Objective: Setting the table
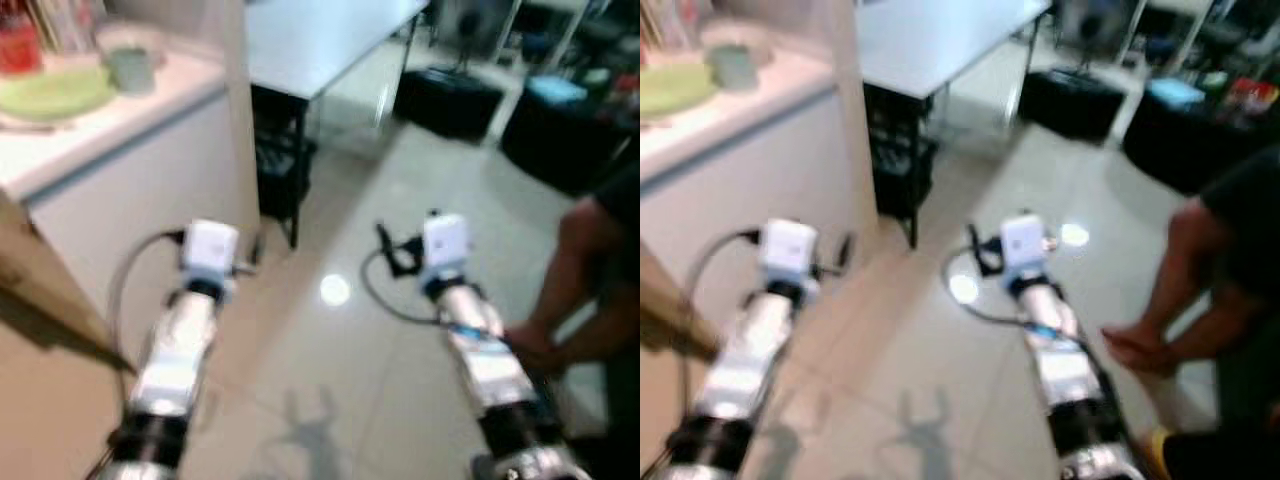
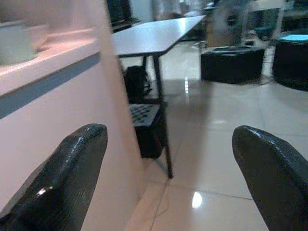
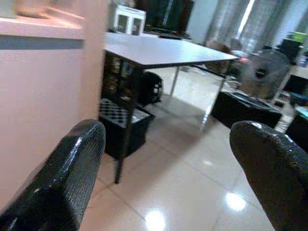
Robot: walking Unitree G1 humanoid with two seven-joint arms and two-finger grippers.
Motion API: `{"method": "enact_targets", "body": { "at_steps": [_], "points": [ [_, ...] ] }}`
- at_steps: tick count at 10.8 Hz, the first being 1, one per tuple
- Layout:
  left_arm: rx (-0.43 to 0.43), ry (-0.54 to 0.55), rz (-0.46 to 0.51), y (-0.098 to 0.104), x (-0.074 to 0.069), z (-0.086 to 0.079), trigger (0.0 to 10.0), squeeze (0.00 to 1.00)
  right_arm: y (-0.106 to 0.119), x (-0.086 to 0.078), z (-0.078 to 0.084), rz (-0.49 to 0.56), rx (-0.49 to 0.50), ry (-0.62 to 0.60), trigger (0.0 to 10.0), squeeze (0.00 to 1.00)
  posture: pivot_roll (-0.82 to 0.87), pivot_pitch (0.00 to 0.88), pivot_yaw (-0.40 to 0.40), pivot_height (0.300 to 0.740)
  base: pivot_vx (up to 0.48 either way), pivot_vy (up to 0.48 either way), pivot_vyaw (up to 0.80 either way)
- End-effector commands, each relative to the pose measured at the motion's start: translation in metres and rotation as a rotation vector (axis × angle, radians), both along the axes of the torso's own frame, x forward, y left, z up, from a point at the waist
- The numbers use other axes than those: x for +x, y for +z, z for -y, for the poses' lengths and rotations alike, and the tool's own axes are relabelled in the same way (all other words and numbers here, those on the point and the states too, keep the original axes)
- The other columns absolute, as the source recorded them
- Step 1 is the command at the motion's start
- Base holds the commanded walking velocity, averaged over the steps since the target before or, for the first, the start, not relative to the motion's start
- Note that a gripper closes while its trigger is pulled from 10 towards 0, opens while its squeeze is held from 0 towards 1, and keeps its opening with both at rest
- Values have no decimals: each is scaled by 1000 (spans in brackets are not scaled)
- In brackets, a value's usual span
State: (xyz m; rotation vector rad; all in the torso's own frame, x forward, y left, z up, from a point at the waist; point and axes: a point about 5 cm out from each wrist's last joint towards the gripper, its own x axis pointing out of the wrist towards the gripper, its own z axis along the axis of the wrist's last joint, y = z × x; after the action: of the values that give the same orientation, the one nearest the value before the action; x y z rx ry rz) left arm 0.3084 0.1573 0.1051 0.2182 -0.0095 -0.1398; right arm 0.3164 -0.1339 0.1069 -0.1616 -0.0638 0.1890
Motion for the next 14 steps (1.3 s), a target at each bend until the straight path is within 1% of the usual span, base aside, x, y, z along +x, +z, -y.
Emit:
{"method": "enact_targets", "body": {
  "at_steps": [1,10,12,14],
  "points": [
    [0,-29,17,6,3,9,10000,0,-4,-2,12,-24,-11,-34,10000,0,105,0,-41,740,480,0,0],
    [-19,-27,32,8,4,9,10000,0,-5,0,11,-32,-18,-28,10000,0,106,0,-43,740,460,0,0],
    [-41,-37,46,10,3,12,10000,0,-4,1,11,-32,-22,-23,10000,0,108,0,-45,740,458,0,0],
    [-33,-28,44,9,3,10,10000,0,-5,0,10,-42,-26,-18,10000,0,110,0,-45,740,458,0,0]
  ]
}}
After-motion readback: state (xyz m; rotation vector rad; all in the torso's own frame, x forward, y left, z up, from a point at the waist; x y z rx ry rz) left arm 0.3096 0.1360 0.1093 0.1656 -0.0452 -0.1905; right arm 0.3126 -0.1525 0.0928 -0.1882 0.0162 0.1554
